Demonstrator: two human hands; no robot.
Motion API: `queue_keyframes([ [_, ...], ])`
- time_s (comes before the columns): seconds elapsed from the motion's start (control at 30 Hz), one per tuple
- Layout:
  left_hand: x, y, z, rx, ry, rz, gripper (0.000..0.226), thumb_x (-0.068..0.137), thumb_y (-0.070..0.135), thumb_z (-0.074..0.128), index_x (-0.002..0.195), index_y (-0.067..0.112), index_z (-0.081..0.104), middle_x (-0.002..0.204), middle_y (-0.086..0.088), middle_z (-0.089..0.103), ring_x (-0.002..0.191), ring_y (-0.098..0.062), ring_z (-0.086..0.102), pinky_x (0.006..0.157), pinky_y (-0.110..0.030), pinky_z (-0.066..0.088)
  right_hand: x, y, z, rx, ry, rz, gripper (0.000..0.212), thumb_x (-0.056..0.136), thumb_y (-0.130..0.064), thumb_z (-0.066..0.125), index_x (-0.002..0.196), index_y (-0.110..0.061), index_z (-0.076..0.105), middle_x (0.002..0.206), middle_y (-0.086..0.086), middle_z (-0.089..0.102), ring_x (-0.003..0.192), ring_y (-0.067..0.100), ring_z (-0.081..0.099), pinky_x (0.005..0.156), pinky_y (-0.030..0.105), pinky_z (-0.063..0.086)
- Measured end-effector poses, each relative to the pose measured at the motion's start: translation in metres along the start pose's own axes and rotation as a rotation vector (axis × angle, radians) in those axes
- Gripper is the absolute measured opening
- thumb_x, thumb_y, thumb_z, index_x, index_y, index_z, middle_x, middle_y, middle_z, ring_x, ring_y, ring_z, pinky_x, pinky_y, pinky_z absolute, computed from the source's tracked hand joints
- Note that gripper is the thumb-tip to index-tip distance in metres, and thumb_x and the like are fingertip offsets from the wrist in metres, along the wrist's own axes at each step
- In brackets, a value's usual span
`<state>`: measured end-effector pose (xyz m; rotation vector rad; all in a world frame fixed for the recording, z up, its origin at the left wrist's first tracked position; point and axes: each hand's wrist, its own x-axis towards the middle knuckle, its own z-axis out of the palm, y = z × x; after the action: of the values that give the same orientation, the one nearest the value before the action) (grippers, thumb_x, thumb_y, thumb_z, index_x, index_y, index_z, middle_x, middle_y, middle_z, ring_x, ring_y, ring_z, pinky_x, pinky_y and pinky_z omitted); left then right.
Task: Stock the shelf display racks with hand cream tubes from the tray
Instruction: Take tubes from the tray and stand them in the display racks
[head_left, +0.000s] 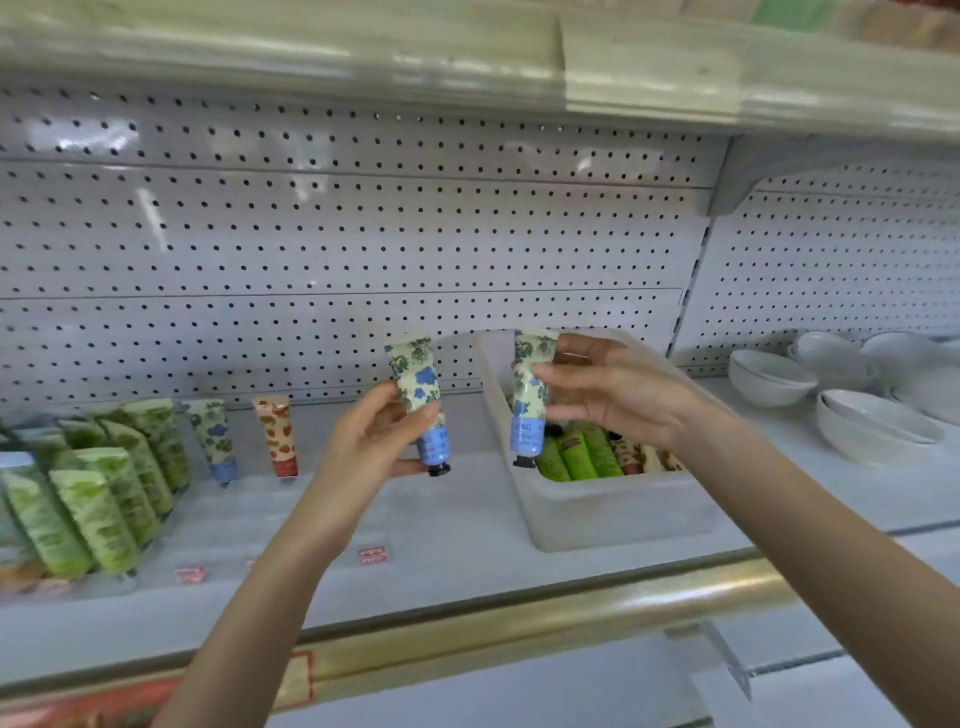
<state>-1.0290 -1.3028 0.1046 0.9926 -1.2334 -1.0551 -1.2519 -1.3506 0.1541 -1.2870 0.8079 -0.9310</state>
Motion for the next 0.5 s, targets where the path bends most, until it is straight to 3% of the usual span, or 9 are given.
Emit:
queue_keyframes([
  [0.13,-0.034,0.002,-0.003,0.009,0.062,-0.008,0.011,0.089,0.017,0.057,0.097,0.012,0.062,0.078,0.005,0.063,0.068,-0.006,0.064,0.056,-0.022,0.054,-0.015,0.010,0.016,-0.058,-0.089,-0.010,0.020,0.084,-0.002,0.060,0.101,-0.013,0.058,0.087,-0.005,0.070,0.075,0.007,0.068,0.068,0.024,0.057],
  [0.33,-0.087,0.002,-0.030,0.059,0.174,-0.045,0.010,0.088,0.019,0.058,0.078,0.019,0.060,0.067,0.014,0.062,0.075,-0.012,0.063,0.066,-0.033,0.059,-0.022,0.030,0.051,-0.066,-0.224,0.008,0.029,0.076,-0.007,0.064,0.104,-0.014,0.062,0.092,-0.003,0.069,0.080,0.009,0.068,0.074,0.028,0.058],
  [0.5,-0.111,0.009,-0.061,0.110,0.279,-0.028,0.011,0.088,0.021,0.058,0.078,0.018,0.061,0.074,0.007,0.064,0.078,-0.013,0.065,0.066,-0.024,0.058,-0.017,0.041,0.081,-0.076,-0.287,0.011,0.021,0.082,-0.002,0.061,0.096,-0.016,0.064,0.086,-0.007,0.070,0.080,0.006,0.068,0.071,0.027,0.058],
])
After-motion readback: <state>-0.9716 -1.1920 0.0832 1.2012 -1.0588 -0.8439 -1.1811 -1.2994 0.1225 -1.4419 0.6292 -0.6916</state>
